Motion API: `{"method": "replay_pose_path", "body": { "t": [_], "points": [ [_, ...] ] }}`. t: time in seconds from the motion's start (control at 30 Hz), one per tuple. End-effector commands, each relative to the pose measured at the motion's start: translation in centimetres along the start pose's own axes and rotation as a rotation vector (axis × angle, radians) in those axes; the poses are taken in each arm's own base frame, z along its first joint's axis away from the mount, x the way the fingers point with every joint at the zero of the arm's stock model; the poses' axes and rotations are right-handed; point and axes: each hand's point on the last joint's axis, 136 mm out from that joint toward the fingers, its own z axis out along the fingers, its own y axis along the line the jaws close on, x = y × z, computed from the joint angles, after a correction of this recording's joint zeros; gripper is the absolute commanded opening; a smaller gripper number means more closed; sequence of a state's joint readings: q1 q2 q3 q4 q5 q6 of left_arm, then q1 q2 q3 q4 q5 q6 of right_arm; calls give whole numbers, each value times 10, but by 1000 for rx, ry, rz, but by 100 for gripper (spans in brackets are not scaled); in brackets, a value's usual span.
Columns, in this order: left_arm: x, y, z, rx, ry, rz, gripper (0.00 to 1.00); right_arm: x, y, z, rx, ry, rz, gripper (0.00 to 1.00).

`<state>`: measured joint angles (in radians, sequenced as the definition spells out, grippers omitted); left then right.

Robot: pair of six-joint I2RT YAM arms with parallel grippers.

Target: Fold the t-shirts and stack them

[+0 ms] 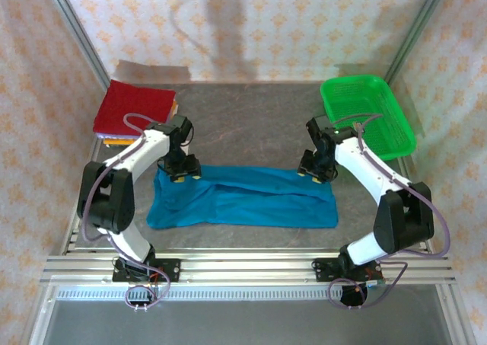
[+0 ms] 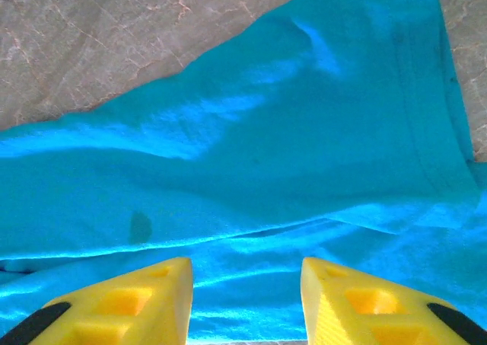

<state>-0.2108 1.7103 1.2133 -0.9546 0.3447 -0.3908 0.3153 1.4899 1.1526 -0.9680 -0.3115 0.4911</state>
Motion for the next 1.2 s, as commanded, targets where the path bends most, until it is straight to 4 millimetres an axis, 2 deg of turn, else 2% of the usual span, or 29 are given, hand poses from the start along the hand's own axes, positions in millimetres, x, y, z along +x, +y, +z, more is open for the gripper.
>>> {"method": "replay_pose_path", "body": {
  "t": [0.0,0.17,0.23,0.3,0.43,0.6,0.77,0.9,0.93,1.03,1.17],
  "points": [
    [-15,-14,6,32,-7,50,50,-6,4,-9,-8,-29,6,42],
    [-12,-17,23,63,15,38,44,-4,3,-9,-14,-32,15,42],
    [-9,-20,26,92,24,29,39,-4,4,-9,-16,-29,13,42],
    [-6,-21,28,106,29,20,29,-5,6,-10,-20,-31,12,42],
    [1,-23,25,136,27,6,13,-6,6,-13,-17,-35,8,42],
    [14,-21,9,151,11,-13,9,-6,6,-13,-18,-37,5,42],
    [37,-27,-1,206,19,-31,8,-4,5,-10,-22,-33,8,42],
    [60,-23,15,227,69,-57,8,-3,5,-7,-25,-32,8,42],
    [63,-24,18,235,74,-59,10,-3,4,-6,-25,-31,9,42],
    [74,-30,25,236,90,-43,30,-2,4,-4,-26,-22,6,42],
    [86,-49,26,294,94,-38,34,-1,3,-3,-21,-19,3,42]
  ]
}}
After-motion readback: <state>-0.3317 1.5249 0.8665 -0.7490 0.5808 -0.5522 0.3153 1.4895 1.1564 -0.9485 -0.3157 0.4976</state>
